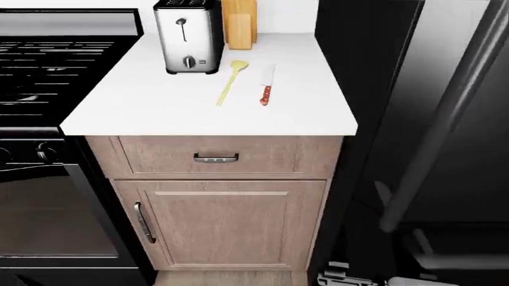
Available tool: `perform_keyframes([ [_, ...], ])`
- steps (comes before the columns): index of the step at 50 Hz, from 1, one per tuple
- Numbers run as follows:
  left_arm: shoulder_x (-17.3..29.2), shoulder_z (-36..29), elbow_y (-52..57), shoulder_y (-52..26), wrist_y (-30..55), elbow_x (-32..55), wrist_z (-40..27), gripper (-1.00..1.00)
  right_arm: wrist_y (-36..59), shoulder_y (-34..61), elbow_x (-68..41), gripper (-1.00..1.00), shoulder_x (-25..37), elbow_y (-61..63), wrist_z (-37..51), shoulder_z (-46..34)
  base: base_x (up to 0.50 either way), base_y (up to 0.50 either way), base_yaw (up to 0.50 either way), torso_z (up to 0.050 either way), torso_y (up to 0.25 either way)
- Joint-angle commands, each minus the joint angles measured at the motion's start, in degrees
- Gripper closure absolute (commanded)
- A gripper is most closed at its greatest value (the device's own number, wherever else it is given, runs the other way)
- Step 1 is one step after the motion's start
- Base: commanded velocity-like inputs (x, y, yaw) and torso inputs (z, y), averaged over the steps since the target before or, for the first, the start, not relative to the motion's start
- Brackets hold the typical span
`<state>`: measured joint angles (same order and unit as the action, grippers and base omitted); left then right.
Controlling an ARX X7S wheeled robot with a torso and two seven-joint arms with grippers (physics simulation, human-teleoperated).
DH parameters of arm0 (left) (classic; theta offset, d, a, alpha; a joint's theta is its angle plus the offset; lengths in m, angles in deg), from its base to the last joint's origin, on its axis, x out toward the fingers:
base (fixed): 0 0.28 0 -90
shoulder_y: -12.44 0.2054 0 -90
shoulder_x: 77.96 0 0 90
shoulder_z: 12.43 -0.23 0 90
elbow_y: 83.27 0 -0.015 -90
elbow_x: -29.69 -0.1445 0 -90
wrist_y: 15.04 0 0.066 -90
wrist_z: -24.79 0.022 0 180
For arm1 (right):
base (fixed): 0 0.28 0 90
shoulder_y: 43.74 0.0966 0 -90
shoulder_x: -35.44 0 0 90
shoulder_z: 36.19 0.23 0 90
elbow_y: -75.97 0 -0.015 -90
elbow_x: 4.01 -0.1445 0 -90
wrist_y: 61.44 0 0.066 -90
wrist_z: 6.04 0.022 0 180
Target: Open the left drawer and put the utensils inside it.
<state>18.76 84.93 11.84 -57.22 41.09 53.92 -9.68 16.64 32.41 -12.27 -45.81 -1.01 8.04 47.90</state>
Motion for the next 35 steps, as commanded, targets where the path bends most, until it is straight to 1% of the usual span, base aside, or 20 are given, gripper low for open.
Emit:
perform_keyframes([
  [1, 0.42, -0.48, -0.1, 0.17, -0.48, 0.58, -0.28, -1.0, -0.15, -0.12, -0.38, -1.0, 0.57, 0.13, 0.4, -0.52, 0.0, 0.5, 0.0, 0.0, 0.0],
  [10, 0.73, -0.82, -0.41, 0.0, -0.69, 0.63, -0.56, -1.0, -0.45, 0.12, -1.73, -1.0, 0.76, -0.29, 0.35, -0.67, 0.0, 0.5, 0.0, 0.0, 0.0],
  [14, 0.89, -0.98, -0.22, -0.1, -0.24, -0.71, -1.28, -1.0, -0.26, 0.23, -1.37, -1.0, 1.05, -0.41, 0.38, -1.12, 0.0, 0.23, 0.0, 0.0, 0.0],
  [15, 1.7, -1.84, -0.35, -0.58, 1.52, 1.72, -0.38, -1.0, 0.11, 0.29, -1.68, -1.0, 1.04, -0.33, 0.47, -1.1, 0.0, 0.11, 0.0, 0.0, 0.0],
  [17, 3.5, -2.79, -0.44, -1.9, 4.93, 1.55, -0.31, -1.0, -0.02, 0.05, -1.61, -1.0, 1.18, -0.16, 0.49, -1.25, 0.0, 0.1, 0.0, 0.0, 0.0],
  [18, 5.13, -2.67, 2.94, -1.41, 8.69, -5.18, -3.35, -1.0, -0.07, 0.07, -1.65, -1.0, 1.25, -0.32, 0.44, -1.31, 0.0, 0.11, 0.0, 0.0, 0.0],
  [19, 5.76, -2.6, 4.26, -1.09, 9.49, -4.89, -3.41, -1.0, -0.11, 0.1, -1.49, -1.0, 1.27, -0.38, 0.53, -1.38, 0.0, 0.1, 0.0, 0.0, 0.0],
  [20, 7.93, -1.86, 8.29, -0.2, 12.88, -5.12, -4.41, -1.0, -0.16, 0.16, -0.89, -1.0, 1.26, -0.51, 0.76, -1.55, 0.0, 0.1, 0.0, 0.0, 0.0],
  [23, 12.68, 2.26, 18.63, 4.38, 18.95, -6.61, -7.41, -1.0, -0.22, 0.09, -0.53, -1.0, 1.37, -0.29, 0.99, -1.75, 0.0, 0.1, 0.0, 0.0, 0.0],
  [25, 15.76, 6.44, 24.62, 9.06, 22.06, -6.63, -8.62, -1.0, -0.7, -0.07, -1.04, -1.0, 1.36, -0.33, 1.03, -1.6, 0.0, 0.1, 0.0, 0.0, 0.0],
  [26, 16.31, 7.6, 26.07, 10.67, 22.48, -7.11, -8.9, -1.0, -0.6, -0.08, -1.65, -1.0, 1.33, -0.26, 1.08, -1.42, 0.0, 0.1, 0.0, 0.0, 0.0],
  [27, 17.01, 12.9, 29.67, 16.89, 21.72, -6.59, -9.01, -1.0, -0.74, -0.06, -2.63, -1.0, 1.14, -0.1, 1.34, -0.91, 0.0, 0.0, 0.0, 0.0, 0.0],
  [28, 16.21, 15.7, 30.83, 20.5, 18.91, -5.39, -8.31, -1.0, -1.67, -0.21, -0.39, -1.0, 0.99, -0.23, 2.21, -1.06, 0.0, 0.0, 0.0, 0.0, 0.0],
  [29, 15.8, 16.89, 31.24, 22.04, 17.46, -4.58, -7.73, -1.0, -1.56, -0.27, -0.48, -1.0, 1.04, -0.19, 2.12, -1.24, 0.0, 0.0, 0.0, 0.0, 0.0],
  [30, 14.25, 20.42, 33.04, 24.33, 16.69, -4.71, -7.57, -1.0, -1.97, -0.38, -0.36, -1.0, 1.01, -0.13, 2.37, -1.1, 0.0, 0.0, 0.0, 0.0, 0.0],
  [31, 11.38, 24.72, 35.37, 24.56, 17.7, -3.22, -4.9, -1.0, -1.78, -0.43, -0.28, -1.0, 1.11, -0.08, 2.36, -1.24, 0.0, 0.06, 0.0, 0.0, 0.0],
  [32, 2.79, 33.31, 43.96, 24.65, 26.29, 5.37, 3.7, -1.0, -2.47, -0.21, -0.16, -1.0, 1.21, -0.81, 1.95, -1.55, 0.0, 0.24, 0.0, 0.0, 0.0],
  [33, -4.29, 41.91, 52.56, 24.64, 34.59, 13.97, 10.44, -1.0, -2.39, -0.17, -0.04, -1.0, 1.23, -0.74, 2.1, -1.57, 0.0, 0.22, 0.0, 0.0, 0.0],
  [34, -2.98, 50.5, 54.88, 24.64, 37.15, 19.94, 11.29, -1.0, -2.28, -0.17, -0.2, -1.0, 1.25, -0.63, 2.12, -1.61, 0.0, 0.14, 0.0, 0.0, 0.0],
  [35, -2.63, 59.1, 54.88, 24.64, 37.7, 20.54, 11.22, -1.0, -2.31, -0.17, -0.23, -1.0, 1.29, -0.65, 2.15, -1.64, 0.0, 0.09, 0.0, 0.0, 0.0],
])
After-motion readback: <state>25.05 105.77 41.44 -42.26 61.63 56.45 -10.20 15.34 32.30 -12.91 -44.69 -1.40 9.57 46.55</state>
